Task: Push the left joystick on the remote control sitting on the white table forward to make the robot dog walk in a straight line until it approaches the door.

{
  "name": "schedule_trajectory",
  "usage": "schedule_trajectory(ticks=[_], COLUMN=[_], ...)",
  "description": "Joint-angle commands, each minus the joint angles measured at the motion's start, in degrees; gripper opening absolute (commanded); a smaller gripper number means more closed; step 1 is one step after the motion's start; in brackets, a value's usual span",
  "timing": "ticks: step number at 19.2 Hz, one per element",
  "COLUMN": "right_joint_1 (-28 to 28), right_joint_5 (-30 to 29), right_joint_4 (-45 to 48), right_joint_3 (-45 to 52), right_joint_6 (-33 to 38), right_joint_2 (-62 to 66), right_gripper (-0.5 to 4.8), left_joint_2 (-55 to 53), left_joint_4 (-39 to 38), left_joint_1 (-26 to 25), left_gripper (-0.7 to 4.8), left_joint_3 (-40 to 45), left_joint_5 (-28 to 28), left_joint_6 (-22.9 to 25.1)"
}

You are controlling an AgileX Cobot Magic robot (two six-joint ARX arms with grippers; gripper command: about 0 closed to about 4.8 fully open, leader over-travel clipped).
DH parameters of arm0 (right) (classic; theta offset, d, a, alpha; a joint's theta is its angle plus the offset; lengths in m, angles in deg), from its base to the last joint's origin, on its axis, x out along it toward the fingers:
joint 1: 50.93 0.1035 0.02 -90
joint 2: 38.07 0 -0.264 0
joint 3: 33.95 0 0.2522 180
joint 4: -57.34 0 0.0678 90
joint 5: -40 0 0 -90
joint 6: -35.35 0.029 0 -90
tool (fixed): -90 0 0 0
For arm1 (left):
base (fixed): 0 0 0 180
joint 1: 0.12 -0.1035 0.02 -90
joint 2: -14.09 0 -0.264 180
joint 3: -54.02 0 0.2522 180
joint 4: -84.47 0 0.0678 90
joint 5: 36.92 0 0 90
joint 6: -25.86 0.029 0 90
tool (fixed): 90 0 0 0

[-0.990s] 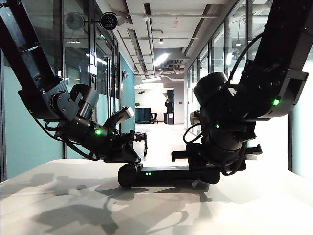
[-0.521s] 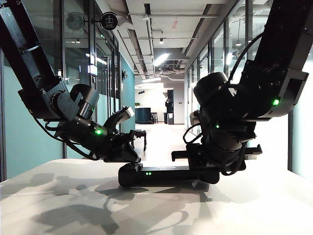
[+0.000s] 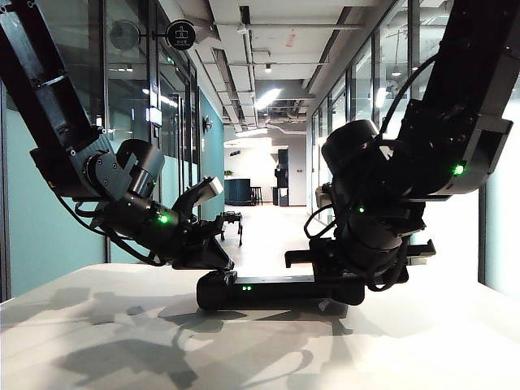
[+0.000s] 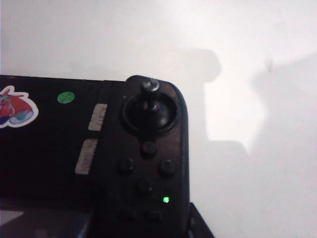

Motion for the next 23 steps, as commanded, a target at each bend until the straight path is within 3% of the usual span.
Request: schedule_trajectory(ticks=[1, 10, 17, 19, 23], right_joint_1=[0.17, 0.17, 0.15, 0.15, 0.15], right_joint_5=[0.17, 0.2, 0.13, 0.13, -0.85], right_joint_4=[1.11, 1.11, 0.85, 0.17, -1.57], right_joint_3=[-0.22, -0.22, -0.22, -0.22, -0.2], right_joint_6=[-0.2, -0.24, -0.68, -0.68, -0.68], right_joint_2=[-0.39, -0.39, -0.39, -0.39, -0.39], right_gripper=[1.65, 1.65, 1.66, 1.66, 1.66], left_joint_2=[-0.07, 0.11, 10.14, 13.29, 22.21], left_joint_4=[0.09, -0.22, -16.94, -20.5, -27.39], left_joint_1=[-0.04, -0.04, -0.28, -0.28, -0.28], left_gripper=[-0.05, -0.05, -0.05, -0.05, -0.05], left_joint_3=[-0.17, -0.17, -0.17, -0.17, -0.17], left_joint_5=[-0.63, 0.0, -0.37, -2.29, -12.52], left_joint_6=[0.04, 0.0, 0.22, 0.17, 0.07])
